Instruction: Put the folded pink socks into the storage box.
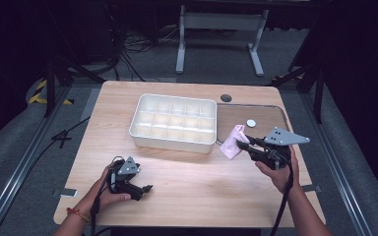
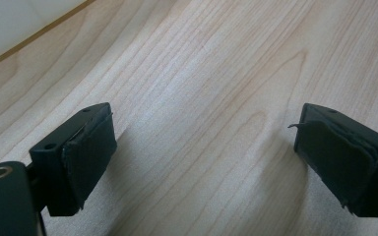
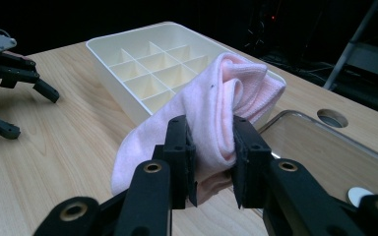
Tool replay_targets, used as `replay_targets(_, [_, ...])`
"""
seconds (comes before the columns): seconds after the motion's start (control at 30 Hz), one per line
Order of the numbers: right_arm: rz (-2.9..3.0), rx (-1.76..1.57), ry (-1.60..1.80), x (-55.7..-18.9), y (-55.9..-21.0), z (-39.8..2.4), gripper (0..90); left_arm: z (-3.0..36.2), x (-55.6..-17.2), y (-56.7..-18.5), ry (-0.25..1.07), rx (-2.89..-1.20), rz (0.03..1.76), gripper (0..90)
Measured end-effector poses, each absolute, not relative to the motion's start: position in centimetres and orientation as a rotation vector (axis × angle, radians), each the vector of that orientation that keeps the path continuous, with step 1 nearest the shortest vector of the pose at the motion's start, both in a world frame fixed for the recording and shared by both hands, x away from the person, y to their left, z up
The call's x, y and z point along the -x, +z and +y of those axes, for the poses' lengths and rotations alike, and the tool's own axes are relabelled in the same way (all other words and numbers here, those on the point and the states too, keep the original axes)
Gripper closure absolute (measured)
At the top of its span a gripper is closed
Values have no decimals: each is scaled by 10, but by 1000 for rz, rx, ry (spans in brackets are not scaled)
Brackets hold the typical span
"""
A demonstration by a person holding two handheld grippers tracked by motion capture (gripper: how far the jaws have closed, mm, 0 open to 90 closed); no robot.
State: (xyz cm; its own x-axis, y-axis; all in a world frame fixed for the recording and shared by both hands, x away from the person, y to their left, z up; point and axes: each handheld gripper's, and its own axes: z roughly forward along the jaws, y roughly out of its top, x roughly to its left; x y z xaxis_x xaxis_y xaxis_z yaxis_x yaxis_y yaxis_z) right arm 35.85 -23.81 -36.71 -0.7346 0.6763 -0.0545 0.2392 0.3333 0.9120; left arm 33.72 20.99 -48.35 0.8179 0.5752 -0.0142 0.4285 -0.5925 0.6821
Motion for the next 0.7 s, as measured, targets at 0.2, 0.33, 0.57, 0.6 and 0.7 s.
replay_targets(0.2, [2192, -772, 1361, -368, -363, -229, 724, 210, -337, -484, 270, -2293, 733, 88])
replay_targets(0.33, [2204, -764, 1349, -375, -360, -224, 724, 210, -337, -484, 270, -2293, 733, 88])
replay_targets(0.57, [2209, -730, 1314, -386, -350, -215, 723, 210, -337, -484, 270, -2294, 733, 88])
replay_targets(0.6, [2210, -725, 1307, -387, -349, -214, 723, 210, -337, -484, 270, -2294, 732, 88])
replay_targets(0.7, [2216, -712, 1286, -394, -345, -208, 723, 210, -337, -484, 270, -2293, 733, 88])
